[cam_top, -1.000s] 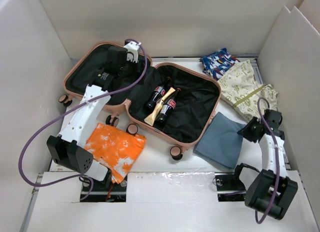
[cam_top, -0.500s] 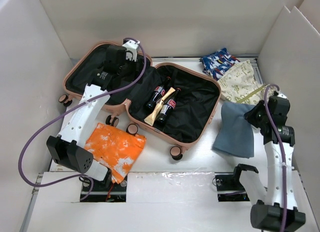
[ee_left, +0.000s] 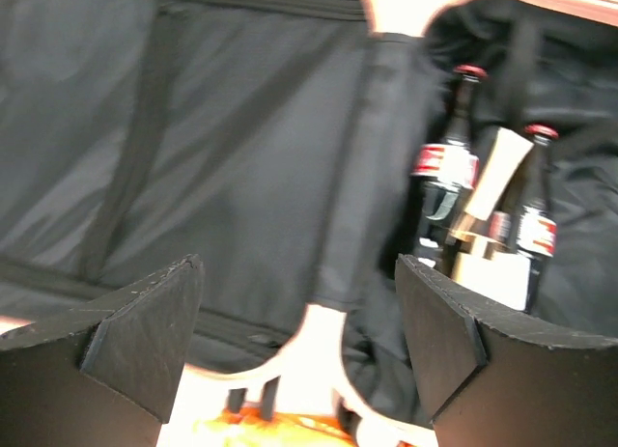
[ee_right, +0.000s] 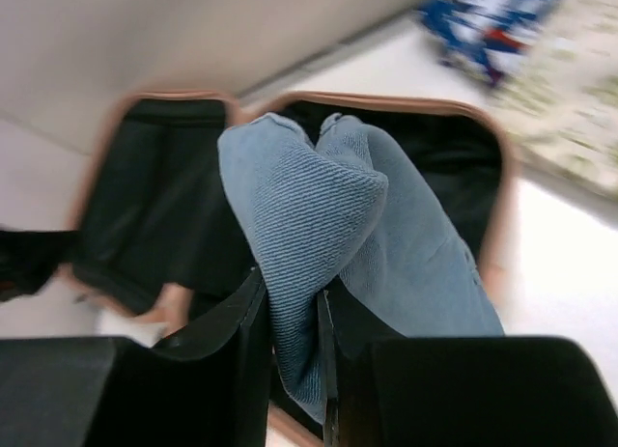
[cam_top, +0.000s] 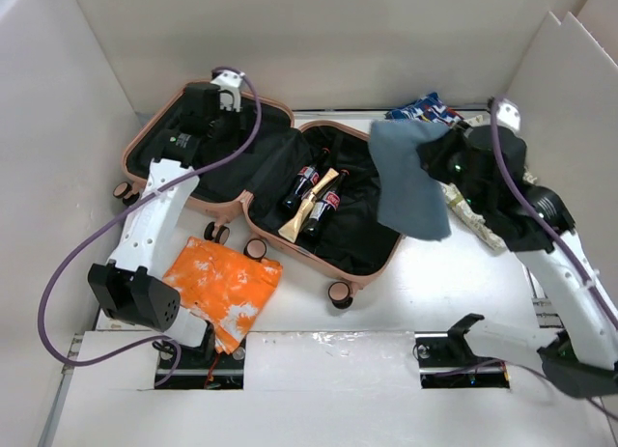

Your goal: Pack the luggage

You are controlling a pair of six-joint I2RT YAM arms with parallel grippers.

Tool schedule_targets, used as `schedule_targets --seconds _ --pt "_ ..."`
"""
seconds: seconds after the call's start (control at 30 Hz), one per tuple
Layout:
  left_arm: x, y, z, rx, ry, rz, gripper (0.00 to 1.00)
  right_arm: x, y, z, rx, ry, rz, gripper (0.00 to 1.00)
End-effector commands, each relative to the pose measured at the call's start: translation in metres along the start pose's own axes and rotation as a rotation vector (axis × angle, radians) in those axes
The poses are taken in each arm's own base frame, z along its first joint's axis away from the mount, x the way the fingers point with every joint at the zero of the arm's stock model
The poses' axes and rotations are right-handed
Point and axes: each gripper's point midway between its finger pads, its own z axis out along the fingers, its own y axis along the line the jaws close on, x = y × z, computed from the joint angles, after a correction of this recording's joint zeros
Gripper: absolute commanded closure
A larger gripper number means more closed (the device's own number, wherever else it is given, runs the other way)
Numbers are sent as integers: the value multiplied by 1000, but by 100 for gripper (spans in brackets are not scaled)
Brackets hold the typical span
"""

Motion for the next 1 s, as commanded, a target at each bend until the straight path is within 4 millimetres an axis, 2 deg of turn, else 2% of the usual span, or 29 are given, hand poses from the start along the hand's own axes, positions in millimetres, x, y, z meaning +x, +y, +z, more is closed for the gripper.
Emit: schedule_targets --seconds 0.0,0.03,0.17,0.23,0.27,0.3,0.4,0.43,0.47,0.5,0.53,0.57,0.6,0.63,0.67,0.7,0.73,0.8,0.83,0.87,0.93,0.97 --pt "-8 25 -4 -31 -38 -45 23 -49 78 -3 -148 -176 134 100" --pt "-8 29 -4 -39 -38 -49 22 -42 112 4 -228 -160 145 100" --pt "-2 41 -6 -66 -30 -65 22 -18 169 23 -370 -109 266 100" --pt "-4 53 -10 -96 -39 -77 22 0 179 41 -386 -84 323 100" --pt "-2 53 -12 -96 -37 -77 22 -2 183 43 -400 -100 381 100" --pt "-2 53 -12 -96 -37 -77 22 22 178 59 -372 -58 436 100" --pt "-3 59 -12 -114 -46 -82 21 56 160 90 -293 -6 524 100" --pt "0 58 -10 -113 -37 -82 21 83 145 105 -238 40 559 100" --pt "0 58 -10 -113 -37 -82 21 102 135 114 -204 77 574 100" --pt "0 59 -10 -114 -36 -73 21 113 119 124 -164 96 592 100" --pt "0 59 -10 -114 -36 -73 21 150 90 140 -78 150 599 100" --pt "0 59 -10 -114 -36 -73 21 167 73 148 -35 180 595 100" --pt "0 59 -10 -114 -36 -73 21 197 40 160 41 238 568 100" --pt "0 59 -10 -114 -36 -73 21 195 37 163 45 242 576 100" --pt "4 56 -8 -101 -26 -73 21 221 11 168 108 283 541 100" --pt "4 55 -8 -90 -26 -73 20 232 -3 170 142 305 521 100" --pt "4 55 -8 -90 -27 -73 20 235 -17 175 165 315 502 95" --pt "8 53 -6 -80 -18 -73 20 240 -28 176 172 335 406 78" --pt "8 53 -6 -80 -18 -73 20 237 -37 178 197 316 382 68" --pt "8 53 -6 -80 -18 -73 20 230 -34 179 192 306 345 48" --pt "8 53 -6 -80 -18 -73 20 220 -32 179 200 292 312 35" --pt "10 53 -7 -80 -9 -74 20 220 -39 174 236 304 280 30"
